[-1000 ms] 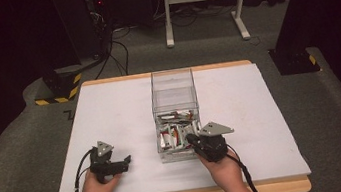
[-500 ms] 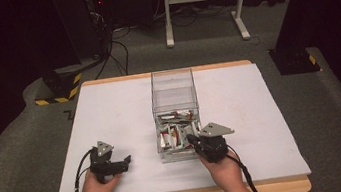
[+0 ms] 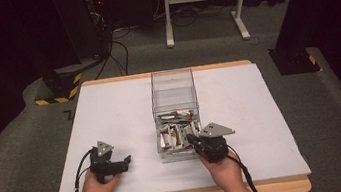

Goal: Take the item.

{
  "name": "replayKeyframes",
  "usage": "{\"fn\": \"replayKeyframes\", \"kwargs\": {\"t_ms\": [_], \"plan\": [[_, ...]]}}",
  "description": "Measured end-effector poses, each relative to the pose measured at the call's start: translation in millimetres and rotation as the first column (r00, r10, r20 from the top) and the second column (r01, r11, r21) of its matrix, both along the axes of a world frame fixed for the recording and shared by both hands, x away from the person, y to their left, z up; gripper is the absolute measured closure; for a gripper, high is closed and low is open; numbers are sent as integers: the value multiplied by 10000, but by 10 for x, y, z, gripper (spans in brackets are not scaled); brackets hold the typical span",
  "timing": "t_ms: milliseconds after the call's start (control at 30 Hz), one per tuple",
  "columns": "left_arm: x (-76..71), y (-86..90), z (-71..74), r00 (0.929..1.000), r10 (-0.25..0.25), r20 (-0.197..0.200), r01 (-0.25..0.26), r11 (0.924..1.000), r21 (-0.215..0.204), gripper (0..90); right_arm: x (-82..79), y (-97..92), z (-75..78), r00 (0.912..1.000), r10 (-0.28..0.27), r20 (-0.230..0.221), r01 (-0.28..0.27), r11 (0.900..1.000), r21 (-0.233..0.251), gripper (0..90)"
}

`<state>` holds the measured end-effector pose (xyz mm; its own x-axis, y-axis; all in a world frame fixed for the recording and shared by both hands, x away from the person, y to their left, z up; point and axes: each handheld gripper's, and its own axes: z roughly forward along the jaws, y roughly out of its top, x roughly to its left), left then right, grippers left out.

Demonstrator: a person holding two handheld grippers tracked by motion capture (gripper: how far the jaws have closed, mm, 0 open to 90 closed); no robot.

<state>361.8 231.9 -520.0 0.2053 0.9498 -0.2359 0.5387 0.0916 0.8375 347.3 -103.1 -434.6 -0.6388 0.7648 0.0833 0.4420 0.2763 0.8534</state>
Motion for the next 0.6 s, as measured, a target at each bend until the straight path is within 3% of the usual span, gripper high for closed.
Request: {"fn": "replayKeyframes", "kwargs": {"t_ms": [600], "plan": [[0, 0, 0, 10000, 1, 2, -1, 10000, -3, 84, -21, -6, 29, 9998, -51, 192, 48, 9999, 123, 900]]}}
